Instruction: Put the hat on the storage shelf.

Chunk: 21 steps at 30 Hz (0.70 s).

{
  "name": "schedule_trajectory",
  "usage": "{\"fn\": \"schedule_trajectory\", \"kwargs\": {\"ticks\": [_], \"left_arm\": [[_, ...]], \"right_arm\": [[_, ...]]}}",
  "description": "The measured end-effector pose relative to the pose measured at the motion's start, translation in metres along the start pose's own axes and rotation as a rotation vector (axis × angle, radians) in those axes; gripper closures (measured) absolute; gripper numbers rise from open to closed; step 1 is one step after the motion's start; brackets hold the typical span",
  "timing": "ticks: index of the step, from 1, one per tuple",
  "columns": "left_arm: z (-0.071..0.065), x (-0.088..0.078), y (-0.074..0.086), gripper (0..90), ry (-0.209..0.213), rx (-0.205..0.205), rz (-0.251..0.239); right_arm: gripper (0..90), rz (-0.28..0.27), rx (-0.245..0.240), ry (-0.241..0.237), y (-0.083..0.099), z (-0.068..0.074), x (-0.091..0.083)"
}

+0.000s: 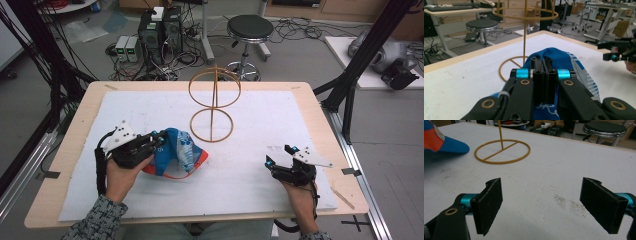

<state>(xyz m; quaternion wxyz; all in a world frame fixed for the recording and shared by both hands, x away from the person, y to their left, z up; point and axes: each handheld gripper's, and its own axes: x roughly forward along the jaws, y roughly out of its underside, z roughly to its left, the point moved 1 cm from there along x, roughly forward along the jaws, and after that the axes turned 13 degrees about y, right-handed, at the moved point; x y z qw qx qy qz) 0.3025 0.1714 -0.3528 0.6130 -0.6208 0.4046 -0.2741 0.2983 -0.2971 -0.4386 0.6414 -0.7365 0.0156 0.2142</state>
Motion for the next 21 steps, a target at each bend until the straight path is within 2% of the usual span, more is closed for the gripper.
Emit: {"fn": "schedule_trajectory", "kwargs": {"ticks": [2,4,5,7,9,11,13,14,18,19,21], "left_arm": [[0.004,-0.003,-0.013,88.3,-0.013,0.000,-0.031],[0.006,-0.006,-0.024,88.3,-0.029,-0.005,-0.038],[0.006,-0.006,-0.024,88.3,-0.029,-0.005,-0.038],[0.010,-0.011,-0.042,88.2,-0.062,-0.004,-0.066],[0.011,-0.013,-0.048,88.3,-0.073,-0.006,-0.079],[0.015,-0.019,-0.064,88.3,-0.115,-0.001,-0.126],[0.018,-0.022,-0.072,88.3,-0.154,0.000,-0.138],[0.018,-0.022,-0.072,88.3,-0.154,0.000,-0.138],[0.027,-0.024,-0.092,88.3,-0.210,-0.009,-0.160],[0.027,-0.024,-0.092,88.3,-0.210,-0.009,-0.160],[0.033,-0.023,-0.105,88.3,-0.233,-0.016,-0.176]], "right_arm": [[17.4,0.004,0.004,-0.002,0.000,0.000,0.000],[17.4,0.005,0.003,-0.003,0.000,0.000,0.000],[17.4,0.004,0.002,-0.004,0.000,0.000,0.001],[17.4,0.003,0.000,-0.003,0.000,0.000,0.001],[17.4,0.007,0.006,-0.005,0.000,0.000,0.001],[17.4,0.007,0.002,-0.007,0.000,0.000,0.001],[17.4,0.008,0.010,-0.010,0.000,0.000,0.001],[17.4,0.008,0.010,-0.010,0.000,0.000,0.001],[17.4,0.010,0.012,-0.016,0.000,0.000,0.001],[17.4,0.010,0.012,-0.016,0.000,0.000,0.001],[17.4,0.011,0.014,-0.019,0.000,0.001,0.002]]}}
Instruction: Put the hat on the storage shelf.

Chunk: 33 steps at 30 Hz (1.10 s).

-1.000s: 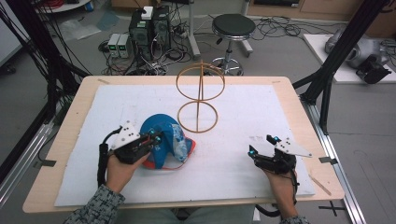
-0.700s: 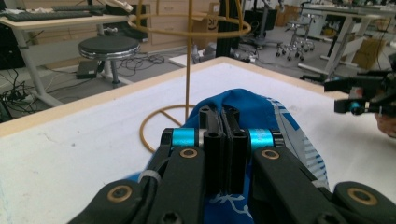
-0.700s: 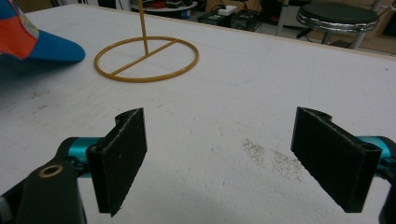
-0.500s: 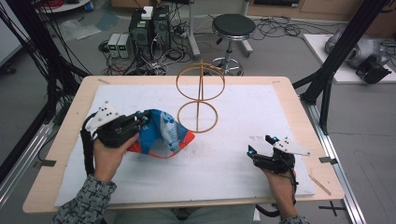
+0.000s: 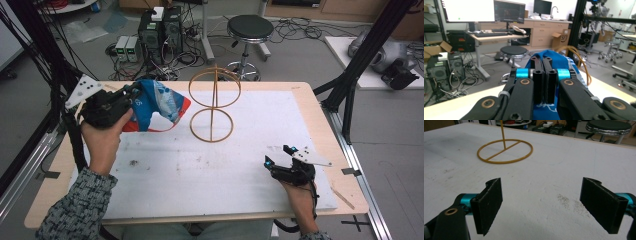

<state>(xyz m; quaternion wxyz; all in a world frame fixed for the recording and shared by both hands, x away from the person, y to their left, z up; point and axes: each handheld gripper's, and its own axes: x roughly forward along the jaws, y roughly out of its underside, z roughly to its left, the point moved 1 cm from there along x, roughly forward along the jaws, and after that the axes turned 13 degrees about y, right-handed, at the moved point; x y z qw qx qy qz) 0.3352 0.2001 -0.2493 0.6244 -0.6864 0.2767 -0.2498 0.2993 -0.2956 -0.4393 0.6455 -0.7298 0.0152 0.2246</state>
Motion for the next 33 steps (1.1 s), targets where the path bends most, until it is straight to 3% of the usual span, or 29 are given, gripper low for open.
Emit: {"fn": "schedule_trajectory", "kwargs": {"ticks": [12,18,20,30,33], "left_arm": [[0.008,0.032,-0.035,88.3,-0.005,-0.052,-0.071],[0.010,0.058,-0.049,88.3,-0.019,-0.070,-0.091],[0.010,0.073,-0.053,88.3,-0.004,-0.074,-0.100],[-0.001,0.117,-0.049,88.2,0.053,-0.091,-0.087],[-0.008,0.133,-0.043,88.2,0.077,-0.087,-0.056]], "right_arm": [[17.4,-0.007,0.021,-0.009,0.000,0.000,-0.002],[17.4,-0.010,0.025,-0.007,0.001,-0.004,-0.003],[17.4,-0.008,0.036,-0.006,0.002,-0.006,-0.005],[17.4,-0.005,0.050,0.015,0.007,-0.013,-0.017],[17.4,-0.006,0.045,0.019,0.008,-0.014,-0.019]]}}
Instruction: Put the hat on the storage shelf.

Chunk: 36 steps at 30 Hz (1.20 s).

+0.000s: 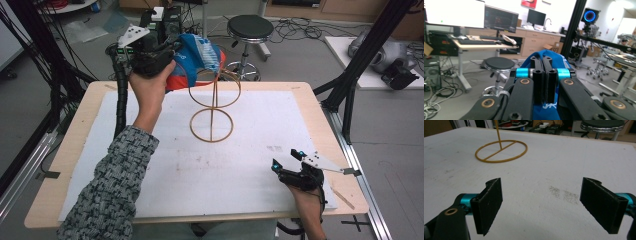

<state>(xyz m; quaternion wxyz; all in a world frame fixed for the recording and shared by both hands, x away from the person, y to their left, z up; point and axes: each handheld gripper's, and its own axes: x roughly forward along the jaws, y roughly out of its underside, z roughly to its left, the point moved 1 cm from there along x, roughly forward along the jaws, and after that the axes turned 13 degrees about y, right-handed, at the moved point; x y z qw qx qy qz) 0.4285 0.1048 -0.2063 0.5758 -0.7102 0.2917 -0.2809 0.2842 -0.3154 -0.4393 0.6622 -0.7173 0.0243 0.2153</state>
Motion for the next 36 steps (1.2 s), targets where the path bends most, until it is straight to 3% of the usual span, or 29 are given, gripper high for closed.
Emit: {"fn": "schedule_trajectory", "kwargs": {"ticks": [10,15,16,23,36], "left_arm": [[-0.008,0.021,0.016,88.1,0.031,0.011,0.071],[-0.019,0.031,0.025,87.9,0.047,0.056,0.122],[-0.022,0.035,0.029,87.9,0.047,0.077,0.151],[-0.030,0.045,0.041,87.8,0.059,0.098,0.186],[-0.050,0.052,0.058,87.0,0.067,0.181,0.266]], "right_arm": [[17.4,0.010,-0.001,-0.005,0.001,0.000,0.000],[17.4,0.012,-0.007,-0.010,0.001,0.001,0.002],[17.4,0.011,-0.008,-0.011,0.000,0.001,0.002],[17.4,0.017,-0.001,-0.014,0.001,0.002,0.002],[17.4,0.022,-0.005,-0.022,0.001,0.003,0.003]]}}
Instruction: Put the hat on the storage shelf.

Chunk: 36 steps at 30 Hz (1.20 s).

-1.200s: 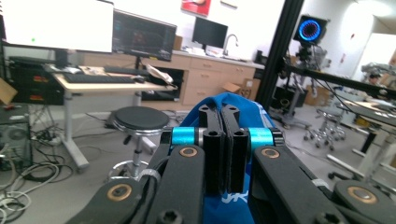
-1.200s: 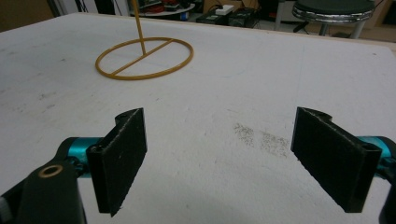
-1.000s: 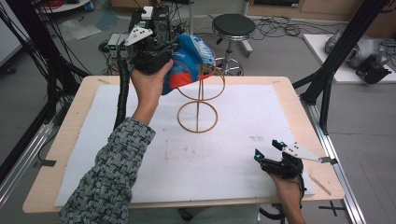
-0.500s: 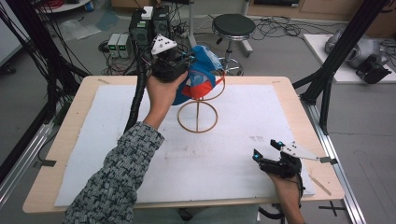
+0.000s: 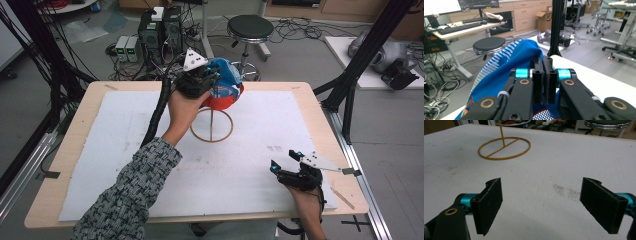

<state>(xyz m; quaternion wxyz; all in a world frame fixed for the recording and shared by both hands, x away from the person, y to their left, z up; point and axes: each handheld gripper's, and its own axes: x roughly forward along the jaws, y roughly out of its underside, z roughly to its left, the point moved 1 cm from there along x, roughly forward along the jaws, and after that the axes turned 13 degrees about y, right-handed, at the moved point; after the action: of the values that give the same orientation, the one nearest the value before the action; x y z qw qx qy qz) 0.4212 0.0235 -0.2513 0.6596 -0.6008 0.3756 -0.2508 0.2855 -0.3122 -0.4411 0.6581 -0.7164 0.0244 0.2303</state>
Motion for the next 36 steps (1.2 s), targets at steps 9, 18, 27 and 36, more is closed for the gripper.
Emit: {"fn": "schedule_trajectory", "kwargs": {"ticks": [9,18,27,36], "left_arm": [[-0.002,0.002,0.008,79.9,0.005,0.004,-0.008],[-0.005,0.005,0.010,68.5,-0.013,0.023,0.002],[-0.003,0.007,0.014,53.9,-0.031,0.024,0.012],[-0.002,0.004,0.015,47.4,-0.042,0.019,0.008]], "right_arm": [[17.4,-0.001,0.003,-0.003,0.000,0.000,0.001],[17.4,-0.001,0.002,-0.005,0.001,-0.001,0.002],[17.4,0.003,0.004,-0.007,0.001,0.000,0.002],[17.4,0.007,0.007,-0.008,0.000,0.000,0.002]]}}
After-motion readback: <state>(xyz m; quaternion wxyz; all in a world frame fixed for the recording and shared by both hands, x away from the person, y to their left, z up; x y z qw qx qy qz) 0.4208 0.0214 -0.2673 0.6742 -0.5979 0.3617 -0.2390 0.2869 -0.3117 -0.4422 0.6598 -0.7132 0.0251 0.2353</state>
